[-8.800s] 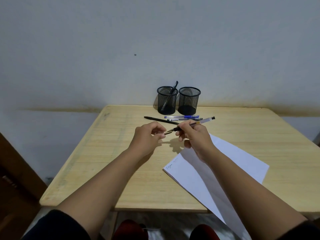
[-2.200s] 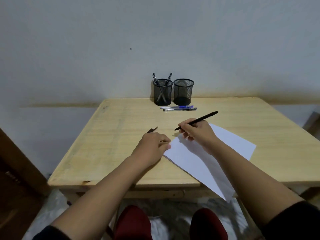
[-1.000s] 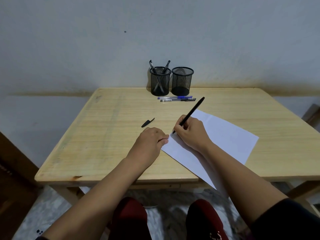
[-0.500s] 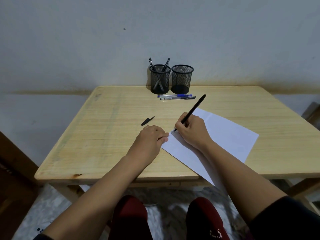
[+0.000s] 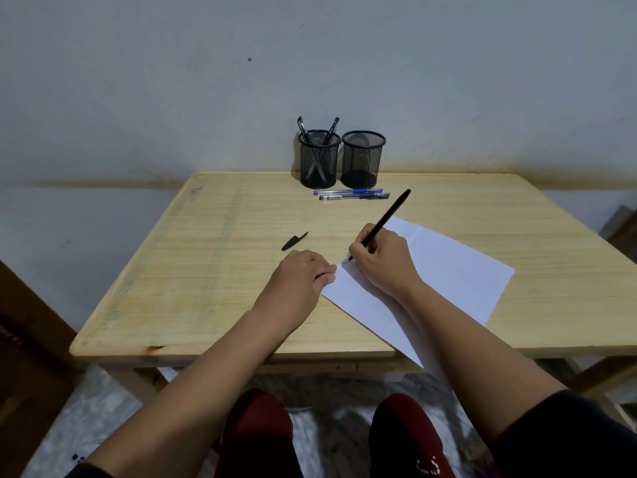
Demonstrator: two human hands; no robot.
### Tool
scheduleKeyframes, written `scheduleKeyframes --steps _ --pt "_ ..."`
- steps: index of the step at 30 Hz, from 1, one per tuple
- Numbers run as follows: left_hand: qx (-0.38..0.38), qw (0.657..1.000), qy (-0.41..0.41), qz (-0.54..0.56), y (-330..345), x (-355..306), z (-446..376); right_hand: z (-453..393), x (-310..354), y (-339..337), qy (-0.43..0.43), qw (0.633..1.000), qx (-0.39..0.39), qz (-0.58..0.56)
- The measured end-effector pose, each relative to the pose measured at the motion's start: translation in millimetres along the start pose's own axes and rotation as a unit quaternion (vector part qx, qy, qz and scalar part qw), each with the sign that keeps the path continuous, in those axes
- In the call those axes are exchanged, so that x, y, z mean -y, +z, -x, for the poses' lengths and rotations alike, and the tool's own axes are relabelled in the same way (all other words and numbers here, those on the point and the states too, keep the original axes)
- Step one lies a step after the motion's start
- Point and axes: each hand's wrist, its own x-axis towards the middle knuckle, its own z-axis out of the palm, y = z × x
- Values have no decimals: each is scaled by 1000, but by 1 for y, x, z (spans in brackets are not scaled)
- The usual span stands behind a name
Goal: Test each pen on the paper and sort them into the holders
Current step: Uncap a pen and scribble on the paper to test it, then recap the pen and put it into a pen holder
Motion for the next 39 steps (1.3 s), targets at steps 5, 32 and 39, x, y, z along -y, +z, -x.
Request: scheduleKeyframes --steps 5,32,39 --pt "1 1000 -2 3 1 1 1 -1 0 0 -6 1000 0 3" --pt "-51 986 -156 -34 -31 34 -47 -39 42 1 58 979 90 -174" --pt "-35 988 -151 -13 -28 35 -46 -39 39 4 73 974 89 -197"
